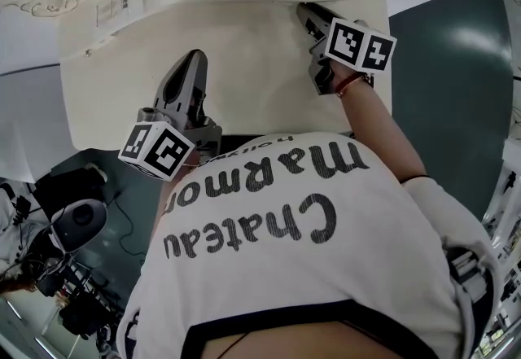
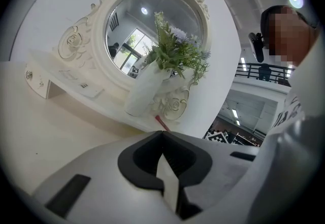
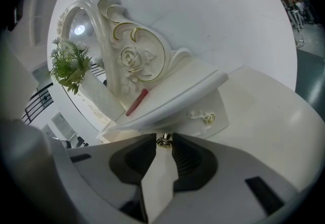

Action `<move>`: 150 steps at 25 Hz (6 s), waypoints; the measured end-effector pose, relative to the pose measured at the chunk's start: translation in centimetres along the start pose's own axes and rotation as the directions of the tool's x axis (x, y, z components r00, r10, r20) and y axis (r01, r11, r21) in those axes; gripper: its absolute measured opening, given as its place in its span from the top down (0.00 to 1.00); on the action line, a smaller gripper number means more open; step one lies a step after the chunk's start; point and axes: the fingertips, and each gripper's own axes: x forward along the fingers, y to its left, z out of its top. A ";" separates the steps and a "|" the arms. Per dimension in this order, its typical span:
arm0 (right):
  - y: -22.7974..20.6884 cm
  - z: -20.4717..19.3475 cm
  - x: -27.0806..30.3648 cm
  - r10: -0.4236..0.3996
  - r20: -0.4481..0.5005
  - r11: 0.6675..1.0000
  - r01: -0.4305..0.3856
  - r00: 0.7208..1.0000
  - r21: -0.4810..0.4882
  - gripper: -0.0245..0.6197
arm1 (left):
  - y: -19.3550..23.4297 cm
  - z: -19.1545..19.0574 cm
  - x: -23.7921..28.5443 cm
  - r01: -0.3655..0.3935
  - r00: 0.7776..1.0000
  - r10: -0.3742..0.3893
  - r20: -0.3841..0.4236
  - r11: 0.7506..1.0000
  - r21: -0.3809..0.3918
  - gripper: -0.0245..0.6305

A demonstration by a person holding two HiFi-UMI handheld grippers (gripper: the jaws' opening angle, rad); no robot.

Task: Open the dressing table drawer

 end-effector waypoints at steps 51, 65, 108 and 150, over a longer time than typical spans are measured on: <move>0.7 -2.4 -1.8 -0.005 -0.023 1.000 0.005 1.000 -0.027 0.79 | -1.2 -0.6 -1.1 0.032 0.999 -0.032 0.025 0.999 -0.014 0.93; 0.9 -3.0 -2.4 -0.003 -0.032 1.000 0.002 0.999 -0.031 0.79 | -2.1 -0.3 -0.5 0.064 0.998 -0.064 0.025 0.998 0.001 0.93; 1.4 -5.1 -4.0 -0.015 -0.025 0.999 0.014 1.000 -0.038 0.79 | -3.4 -0.9 -0.7 0.128 0.991 -0.128 0.027 0.992 0.008 0.93; 1.7 -6.1 -5.0 -0.035 -0.031 0.999 0.034 0.999 -0.038 0.79 | -4.4 -0.6 0.7 0.195 0.981 -0.195 0.017 0.981 0.007 0.93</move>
